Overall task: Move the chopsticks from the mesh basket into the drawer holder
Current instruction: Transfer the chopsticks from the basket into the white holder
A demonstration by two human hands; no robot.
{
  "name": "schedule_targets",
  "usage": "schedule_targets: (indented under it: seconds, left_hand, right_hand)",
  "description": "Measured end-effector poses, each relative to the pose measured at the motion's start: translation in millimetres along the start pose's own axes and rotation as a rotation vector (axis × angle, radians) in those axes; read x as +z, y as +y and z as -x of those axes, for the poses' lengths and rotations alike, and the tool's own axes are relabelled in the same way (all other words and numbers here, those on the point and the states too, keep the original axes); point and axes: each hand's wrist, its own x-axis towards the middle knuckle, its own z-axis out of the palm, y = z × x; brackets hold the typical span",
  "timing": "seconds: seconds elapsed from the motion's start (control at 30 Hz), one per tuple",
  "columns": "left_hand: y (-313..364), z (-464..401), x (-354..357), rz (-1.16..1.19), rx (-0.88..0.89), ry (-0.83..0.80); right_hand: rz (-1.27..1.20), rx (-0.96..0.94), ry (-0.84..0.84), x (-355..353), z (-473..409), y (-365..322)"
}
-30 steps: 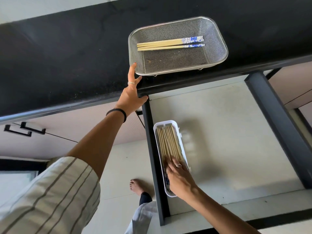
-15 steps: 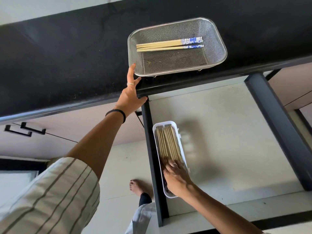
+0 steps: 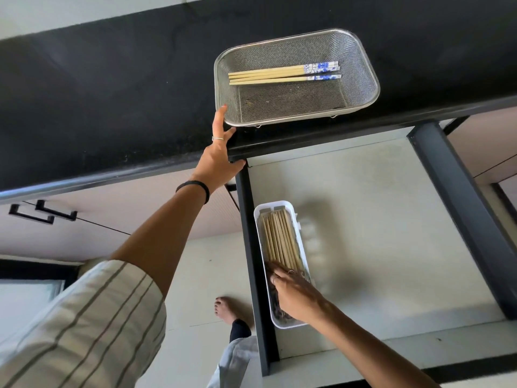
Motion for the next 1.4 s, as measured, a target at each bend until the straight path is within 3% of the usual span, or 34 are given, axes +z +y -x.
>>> schedule_targets:
  seconds: [0.17,0.3,0.53,1.4]
  left_hand:
    - [-1,0,0,0.0,0.001,0.01]
    - [-2,-1,1,-0.003,-0.001,0.013]
    - [-5,-3,1,0.001,0.015,0.012]
    - [-2,1,1,-0.023,0.018,0.004]
  right_hand:
    - [0.009,0.201,0.037,9,6,0]
    - [0.063,0.239,-0.032,14,8,-8]
    - [0.17,0.32,0.083,6,8,-22]
    - [0.033,0.223,-0.023,13,0,-8]
